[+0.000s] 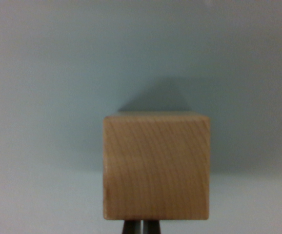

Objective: Push wooden cube

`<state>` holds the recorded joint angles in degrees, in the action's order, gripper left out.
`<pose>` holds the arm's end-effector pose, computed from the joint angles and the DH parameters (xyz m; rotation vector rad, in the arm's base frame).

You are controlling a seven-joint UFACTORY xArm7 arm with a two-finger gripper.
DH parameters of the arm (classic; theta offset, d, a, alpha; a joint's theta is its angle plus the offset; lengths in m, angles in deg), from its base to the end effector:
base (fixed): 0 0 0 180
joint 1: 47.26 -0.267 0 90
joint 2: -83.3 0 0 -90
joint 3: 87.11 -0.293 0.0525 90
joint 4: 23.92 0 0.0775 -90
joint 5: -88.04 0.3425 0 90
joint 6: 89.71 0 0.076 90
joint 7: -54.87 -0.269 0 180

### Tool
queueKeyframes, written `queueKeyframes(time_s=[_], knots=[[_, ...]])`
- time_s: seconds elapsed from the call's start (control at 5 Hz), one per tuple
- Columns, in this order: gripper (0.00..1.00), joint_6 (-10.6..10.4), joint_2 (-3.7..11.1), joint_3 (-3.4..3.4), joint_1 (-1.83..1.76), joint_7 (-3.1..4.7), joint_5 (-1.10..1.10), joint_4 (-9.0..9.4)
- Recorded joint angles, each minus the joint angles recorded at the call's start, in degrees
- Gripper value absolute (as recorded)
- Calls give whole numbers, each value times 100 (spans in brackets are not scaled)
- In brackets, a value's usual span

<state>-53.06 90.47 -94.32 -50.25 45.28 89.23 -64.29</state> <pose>0.3937 0.0762 0.0344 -3.1230 0.0108 0.0987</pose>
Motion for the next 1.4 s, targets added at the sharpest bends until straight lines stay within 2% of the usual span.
queueKeyframes(time_s=[0.2,0.4,0.6,0.8,1.0,1.2,1.4], knots=[[100,0,0,0,0,0,0,0],[100,75,197,22,8,1,-38,-271],[100,75,197,22,8,1,-38,-271],[100,151,396,44,17,2,-77,-544],[100,151,396,44,17,2,-77,-544],[100,222,585,65,25,3,-113,-803],[100,222,585,65,25,3,-113,-803]])
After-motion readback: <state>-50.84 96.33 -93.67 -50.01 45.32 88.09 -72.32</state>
